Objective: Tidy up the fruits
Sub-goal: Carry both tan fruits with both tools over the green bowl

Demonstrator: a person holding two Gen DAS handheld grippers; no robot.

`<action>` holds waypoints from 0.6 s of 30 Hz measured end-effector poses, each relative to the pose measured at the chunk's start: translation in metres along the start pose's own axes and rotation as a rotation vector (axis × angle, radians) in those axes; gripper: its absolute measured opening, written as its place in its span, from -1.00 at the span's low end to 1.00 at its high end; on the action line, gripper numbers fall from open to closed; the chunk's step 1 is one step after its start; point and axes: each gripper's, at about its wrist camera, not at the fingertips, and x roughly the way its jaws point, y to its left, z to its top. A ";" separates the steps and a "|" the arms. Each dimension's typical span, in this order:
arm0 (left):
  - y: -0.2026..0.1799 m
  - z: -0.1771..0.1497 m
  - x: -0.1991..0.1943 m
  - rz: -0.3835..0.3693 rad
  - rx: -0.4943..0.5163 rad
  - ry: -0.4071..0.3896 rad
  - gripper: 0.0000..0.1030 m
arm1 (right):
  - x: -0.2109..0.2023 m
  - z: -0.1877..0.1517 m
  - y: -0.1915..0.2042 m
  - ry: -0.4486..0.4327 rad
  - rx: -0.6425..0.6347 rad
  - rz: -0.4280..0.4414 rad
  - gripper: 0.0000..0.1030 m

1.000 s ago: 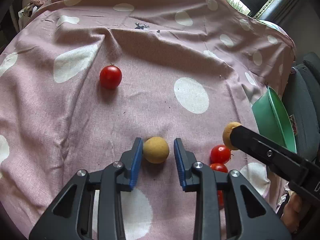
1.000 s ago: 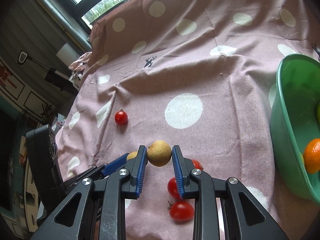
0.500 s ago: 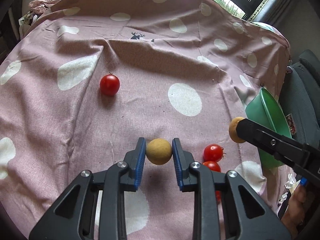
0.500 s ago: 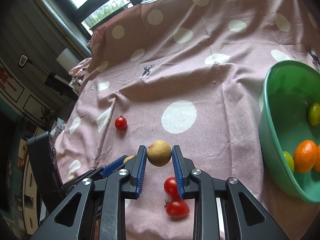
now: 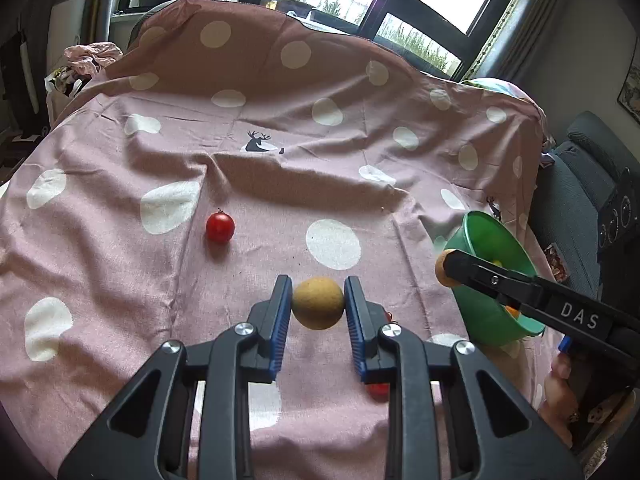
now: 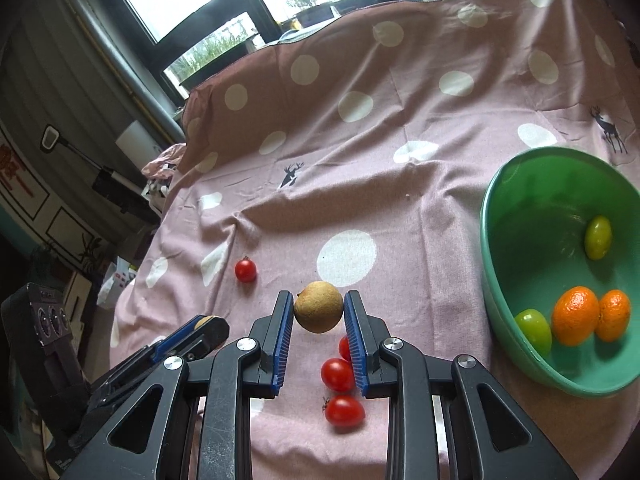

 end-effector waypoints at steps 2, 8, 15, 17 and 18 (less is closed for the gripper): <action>-0.004 0.001 -0.008 -0.010 0.011 -0.022 -0.49 | -0.006 0.000 0.000 -0.018 -0.004 -0.014 -0.46; -0.021 0.005 -0.028 -0.038 0.038 -0.083 -0.49 | -0.025 0.001 0.001 -0.065 -0.004 -0.009 -0.45; -0.045 0.009 -0.039 -0.061 0.076 -0.128 -0.49 | -0.048 0.004 -0.002 -0.131 -0.021 -0.034 -0.45; -0.053 0.011 -0.039 -0.069 0.091 -0.135 -0.49 | -0.055 0.005 -0.007 -0.144 -0.012 -0.029 -0.45; -0.057 0.011 -0.038 -0.069 0.096 -0.138 -0.49 | -0.059 0.005 -0.010 -0.154 -0.005 -0.027 -0.46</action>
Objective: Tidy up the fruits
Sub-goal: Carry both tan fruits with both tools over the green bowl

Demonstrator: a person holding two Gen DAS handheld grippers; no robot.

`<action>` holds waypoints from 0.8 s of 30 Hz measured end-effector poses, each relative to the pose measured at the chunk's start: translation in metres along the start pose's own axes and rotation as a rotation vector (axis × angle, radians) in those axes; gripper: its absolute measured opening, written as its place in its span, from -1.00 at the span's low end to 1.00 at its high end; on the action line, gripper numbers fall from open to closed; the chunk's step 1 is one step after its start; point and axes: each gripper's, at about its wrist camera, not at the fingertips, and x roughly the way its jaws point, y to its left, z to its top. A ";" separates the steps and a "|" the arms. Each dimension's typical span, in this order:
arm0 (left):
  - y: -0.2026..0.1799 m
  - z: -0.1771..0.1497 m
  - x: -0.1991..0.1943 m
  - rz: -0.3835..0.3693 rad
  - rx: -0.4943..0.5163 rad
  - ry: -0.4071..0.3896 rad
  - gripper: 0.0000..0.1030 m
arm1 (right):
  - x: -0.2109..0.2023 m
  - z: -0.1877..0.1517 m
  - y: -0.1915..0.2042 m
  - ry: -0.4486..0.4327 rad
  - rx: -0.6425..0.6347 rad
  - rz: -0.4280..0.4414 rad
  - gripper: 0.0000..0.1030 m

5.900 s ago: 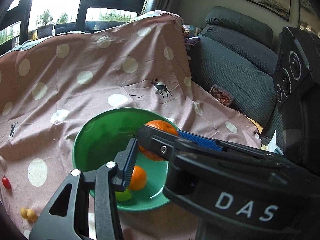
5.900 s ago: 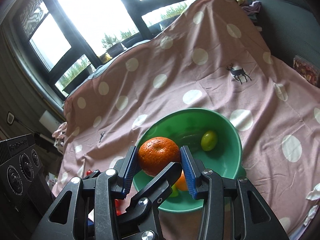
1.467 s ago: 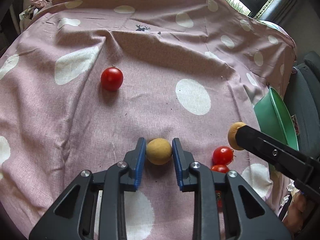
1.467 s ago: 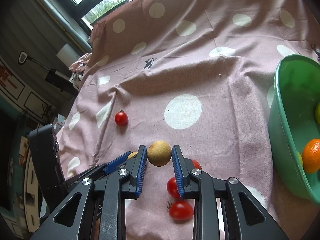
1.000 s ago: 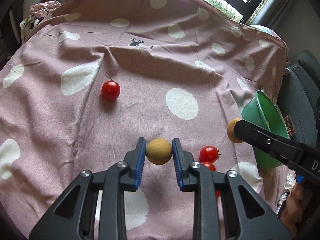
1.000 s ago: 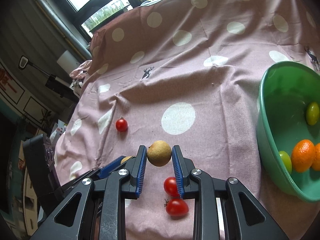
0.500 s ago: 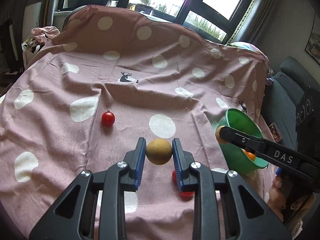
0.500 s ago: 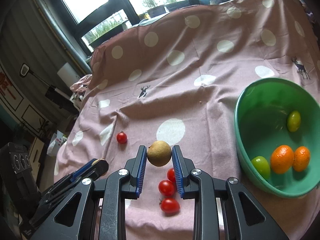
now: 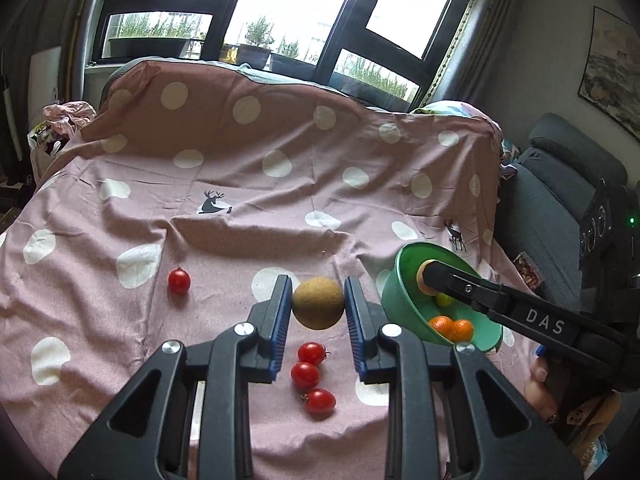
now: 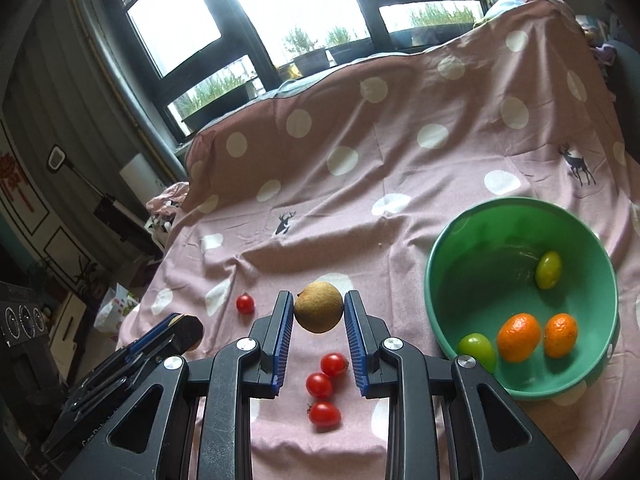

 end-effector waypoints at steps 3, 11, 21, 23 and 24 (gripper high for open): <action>-0.011 0.002 0.008 -0.011 -0.003 0.009 -0.49 | -0.010 0.004 -0.010 -0.030 0.020 -0.024 -0.45; -0.055 0.004 0.035 -0.081 0.021 0.046 -0.49 | -0.031 0.014 -0.050 -0.088 0.125 -0.084 -0.45; -0.107 0.006 0.071 -0.155 0.085 0.095 -0.49 | -0.051 0.018 -0.110 -0.128 0.284 -0.192 -0.45; -0.114 0.004 0.080 -0.169 0.090 0.112 -0.48 | -0.050 0.018 -0.120 -0.120 0.305 -0.204 -0.45; -0.119 0.004 0.084 -0.170 0.098 0.121 -0.49 | -0.049 0.018 -0.124 -0.114 0.317 -0.205 -0.45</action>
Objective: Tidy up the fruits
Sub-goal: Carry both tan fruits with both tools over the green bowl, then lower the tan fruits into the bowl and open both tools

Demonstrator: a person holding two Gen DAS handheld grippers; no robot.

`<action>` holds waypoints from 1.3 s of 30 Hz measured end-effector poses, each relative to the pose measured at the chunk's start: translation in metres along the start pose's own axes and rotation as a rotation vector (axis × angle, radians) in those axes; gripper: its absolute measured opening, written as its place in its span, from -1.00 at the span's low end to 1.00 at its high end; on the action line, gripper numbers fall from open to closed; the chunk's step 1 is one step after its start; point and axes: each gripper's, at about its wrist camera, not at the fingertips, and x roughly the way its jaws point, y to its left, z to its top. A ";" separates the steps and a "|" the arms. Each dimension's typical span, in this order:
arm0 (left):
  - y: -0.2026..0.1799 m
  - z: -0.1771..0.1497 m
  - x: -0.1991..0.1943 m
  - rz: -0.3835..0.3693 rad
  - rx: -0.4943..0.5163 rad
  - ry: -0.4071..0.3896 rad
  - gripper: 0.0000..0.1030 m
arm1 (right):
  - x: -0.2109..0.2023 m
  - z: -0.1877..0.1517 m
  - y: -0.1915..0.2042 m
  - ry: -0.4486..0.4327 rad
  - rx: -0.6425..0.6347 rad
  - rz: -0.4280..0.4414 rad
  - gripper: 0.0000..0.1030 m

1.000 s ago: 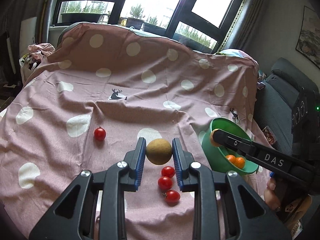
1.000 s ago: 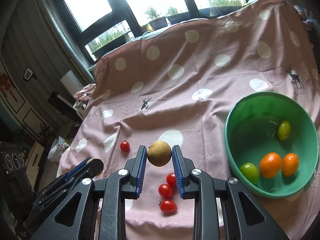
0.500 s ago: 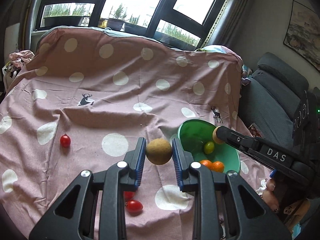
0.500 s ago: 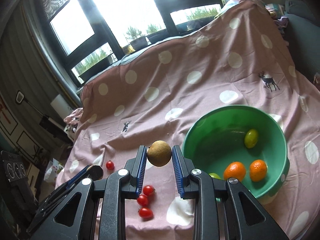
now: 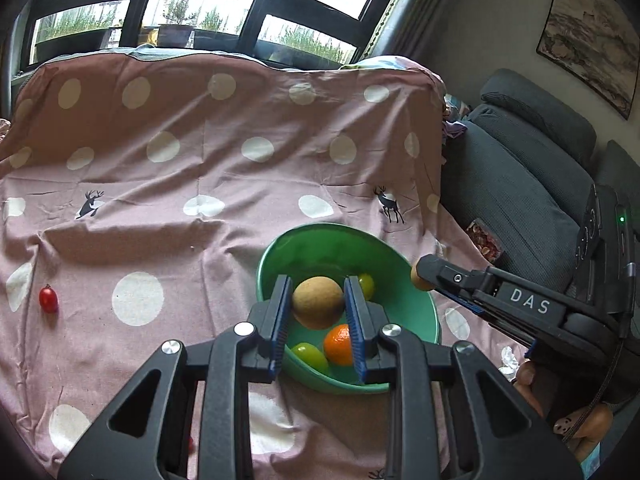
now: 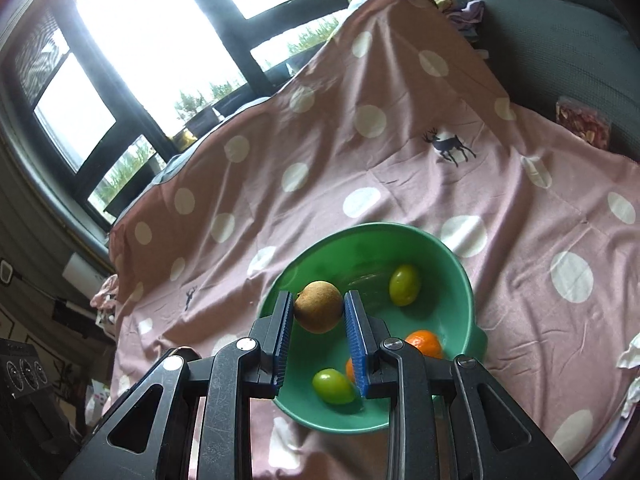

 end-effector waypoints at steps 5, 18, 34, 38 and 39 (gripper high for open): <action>-0.012 -0.001 0.020 -0.007 0.020 0.033 -0.48 | 0.010 0.004 -0.016 0.026 0.031 -0.008 -0.45; -0.029 -0.011 0.063 -0.030 0.054 0.145 -0.48 | 0.035 0.003 -0.046 0.130 0.106 -0.021 -0.45; -0.037 -0.023 0.087 -0.022 0.085 0.209 -0.48 | 0.050 0.001 -0.054 0.174 0.124 -0.049 -0.45; -0.038 -0.023 0.089 -0.033 0.083 0.222 -0.48 | 0.051 0.001 -0.053 0.179 0.118 -0.064 -0.45; -0.039 -0.023 0.090 -0.036 0.083 0.224 -0.48 | 0.052 0.000 -0.052 0.182 0.119 -0.066 -0.45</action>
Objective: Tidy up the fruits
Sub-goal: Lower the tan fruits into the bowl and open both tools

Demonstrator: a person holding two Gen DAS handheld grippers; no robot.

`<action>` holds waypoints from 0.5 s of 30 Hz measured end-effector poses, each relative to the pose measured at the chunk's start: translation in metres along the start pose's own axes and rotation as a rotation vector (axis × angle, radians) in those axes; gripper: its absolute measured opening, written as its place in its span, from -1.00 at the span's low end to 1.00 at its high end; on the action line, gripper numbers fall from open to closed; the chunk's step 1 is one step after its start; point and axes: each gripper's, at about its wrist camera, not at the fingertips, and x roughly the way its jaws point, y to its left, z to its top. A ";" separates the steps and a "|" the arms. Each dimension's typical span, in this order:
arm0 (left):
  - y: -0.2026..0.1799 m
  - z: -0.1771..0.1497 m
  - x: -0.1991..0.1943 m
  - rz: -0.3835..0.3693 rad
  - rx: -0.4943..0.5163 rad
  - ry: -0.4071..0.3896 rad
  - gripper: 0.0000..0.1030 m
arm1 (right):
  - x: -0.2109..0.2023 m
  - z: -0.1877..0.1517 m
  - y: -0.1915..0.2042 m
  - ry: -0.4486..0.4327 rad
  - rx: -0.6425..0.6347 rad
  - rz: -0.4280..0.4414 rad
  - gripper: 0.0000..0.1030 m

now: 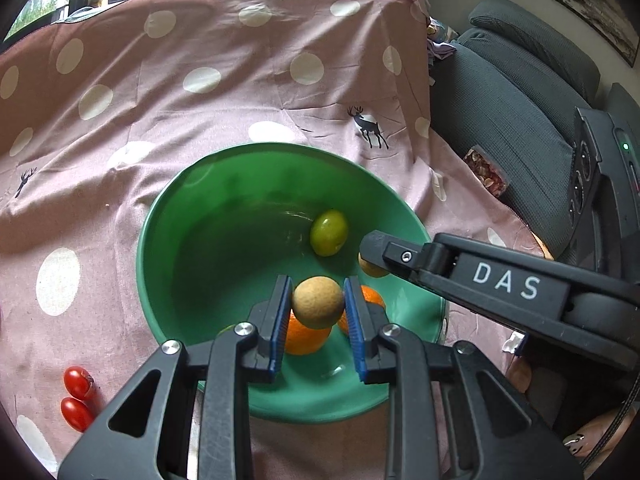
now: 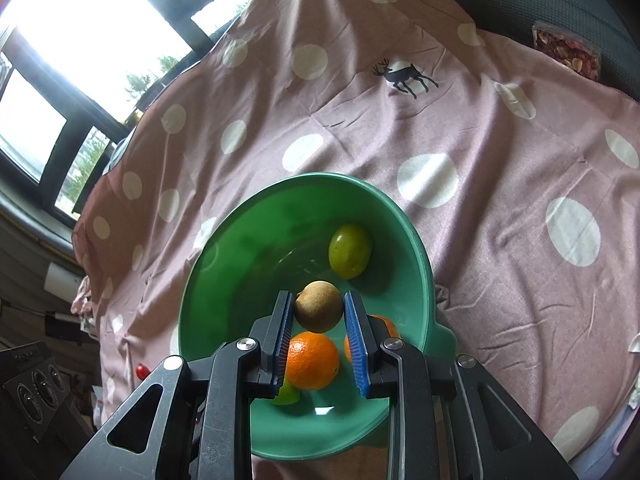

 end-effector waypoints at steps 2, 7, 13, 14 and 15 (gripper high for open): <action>-0.002 0.000 0.001 0.006 0.008 0.002 -0.48 | 0.002 0.000 0.000 0.007 -0.001 0.001 -0.45; -0.002 -0.001 0.006 0.005 0.003 0.015 -0.48 | 0.003 -0.001 0.000 0.009 0.000 -0.005 -0.45; -0.001 -0.002 0.008 0.011 0.009 0.024 -0.48 | 0.002 -0.001 -0.001 0.004 0.008 -0.009 -0.45; -0.001 -0.002 0.009 0.010 0.007 0.025 -0.48 | 0.002 -0.001 -0.001 0.004 0.008 -0.014 -0.45; -0.001 -0.002 0.009 0.009 0.003 0.027 -0.48 | 0.002 -0.001 -0.001 0.006 0.008 -0.019 -0.45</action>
